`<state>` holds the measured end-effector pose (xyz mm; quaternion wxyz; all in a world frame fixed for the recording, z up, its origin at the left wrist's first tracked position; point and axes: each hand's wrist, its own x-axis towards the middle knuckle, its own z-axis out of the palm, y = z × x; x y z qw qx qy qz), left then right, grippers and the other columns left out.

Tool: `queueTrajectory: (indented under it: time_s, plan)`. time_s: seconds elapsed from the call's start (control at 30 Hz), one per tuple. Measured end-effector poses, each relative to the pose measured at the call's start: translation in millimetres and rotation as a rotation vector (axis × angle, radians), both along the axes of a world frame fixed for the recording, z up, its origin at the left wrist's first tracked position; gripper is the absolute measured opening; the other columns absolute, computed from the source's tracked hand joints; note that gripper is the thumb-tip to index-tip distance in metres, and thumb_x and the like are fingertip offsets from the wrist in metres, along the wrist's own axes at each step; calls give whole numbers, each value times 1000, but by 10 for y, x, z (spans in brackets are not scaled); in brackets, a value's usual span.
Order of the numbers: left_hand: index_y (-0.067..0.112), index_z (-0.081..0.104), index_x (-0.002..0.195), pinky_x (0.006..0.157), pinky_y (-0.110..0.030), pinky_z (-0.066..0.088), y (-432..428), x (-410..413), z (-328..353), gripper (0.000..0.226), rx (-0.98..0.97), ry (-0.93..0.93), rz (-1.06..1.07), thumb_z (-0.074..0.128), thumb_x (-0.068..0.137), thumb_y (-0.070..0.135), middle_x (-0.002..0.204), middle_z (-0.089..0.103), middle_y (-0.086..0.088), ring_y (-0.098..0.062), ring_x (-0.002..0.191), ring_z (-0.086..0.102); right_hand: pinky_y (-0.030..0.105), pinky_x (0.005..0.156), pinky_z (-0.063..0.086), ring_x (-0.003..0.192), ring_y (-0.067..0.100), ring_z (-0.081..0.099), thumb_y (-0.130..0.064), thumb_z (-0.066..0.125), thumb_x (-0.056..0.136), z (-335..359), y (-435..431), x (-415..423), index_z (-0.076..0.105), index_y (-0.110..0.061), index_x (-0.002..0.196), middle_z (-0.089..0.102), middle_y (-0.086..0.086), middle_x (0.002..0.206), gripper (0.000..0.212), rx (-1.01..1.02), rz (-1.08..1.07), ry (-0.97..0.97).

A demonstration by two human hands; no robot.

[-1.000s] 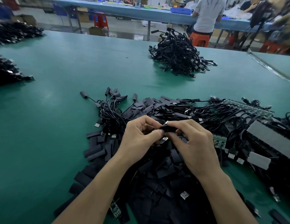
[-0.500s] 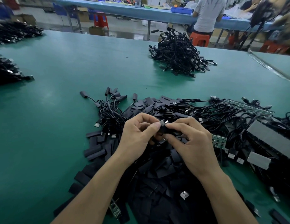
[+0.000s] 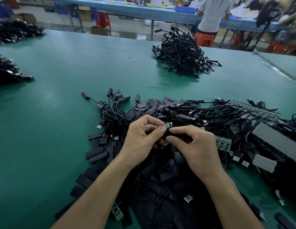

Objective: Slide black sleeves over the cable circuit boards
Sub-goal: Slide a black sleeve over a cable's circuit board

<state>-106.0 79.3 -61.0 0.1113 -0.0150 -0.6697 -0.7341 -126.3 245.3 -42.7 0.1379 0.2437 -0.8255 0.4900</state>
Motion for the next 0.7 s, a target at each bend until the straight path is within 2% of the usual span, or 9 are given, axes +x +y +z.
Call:
queueTrajectory:
  time_s: [0.07,0.17,0.23,0.33,0.4,0.47,0.57,0.63,0.7]
  plan:
    - [15,64,88,49,-18,48,4,1,-4,11,-3,-2,-2,70,92,6,66,71,-3,-11,55,66,7,72,47,82,-5,66,-14,86,74,10,1,14,70,-40,90,69,-21,83,34,4,13,-26]
    - [13,65,88,51,-19,50,6,9,-8,10,-31,-4,41,70,92,6,67,72,-5,-14,55,67,10,70,47,82,0,65,-29,80,80,0,33,3,74,-37,92,69,-17,83,15,68,-29,-33]
    - [13,66,87,52,-21,52,-1,9,-19,9,-45,-10,113,71,91,7,70,72,-6,-18,58,70,15,70,47,82,3,62,-38,73,85,-8,71,-10,74,-35,96,65,-18,83,12,146,-105,-42]
    - [16,68,86,49,-23,53,5,18,-28,11,-85,3,188,72,89,6,76,74,-4,-19,65,74,33,83,49,96,13,56,-44,63,89,-26,114,-15,68,-33,114,58,-16,93,28,475,-209,-74]
    - [21,71,88,48,-23,53,26,34,-24,11,-150,29,206,74,88,10,79,75,1,-16,69,74,37,91,47,107,19,52,-48,57,91,-25,109,-3,61,-32,126,56,-7,108,39,642,-252,-175]
    - [24,72,91,48,-24,54,40,46,-11,9,-164,57,219,75,88,16,79,75,3,-17,70,74,38,94,47,110,20,52,-46,56,93,-10,108,7,59,-31,130,56,-4,115,40,625,-273,-228]
    - [25,72,91,47,-25,53,29,47,11,7,-101,92,260,71,92,18,78,74,-1,-17,68,72,35,95,47,109,20,57,-36,58,96,20,102,13,65,-25,126,63,-2,115,32,554,-288,-177]
    - [26,72,91,47,-23,52,30,45,22,13,-74,103,283,68,94,14,79,73,-3,-16,65,70,37,95,49,105,20,62,-29,59,97,43,104,13,68,-23,123,69,-2,111,28,502,-313,-117]
    - [26,72,92,48,-22,52,37,52,29,17,-71,118,288,68,94,10,79,73,-2,-16,64,68,40,89,53,92,20,65,-22,61,96,61,109,10,67,-23,125,72,-2,103,30,425,-332,-57]
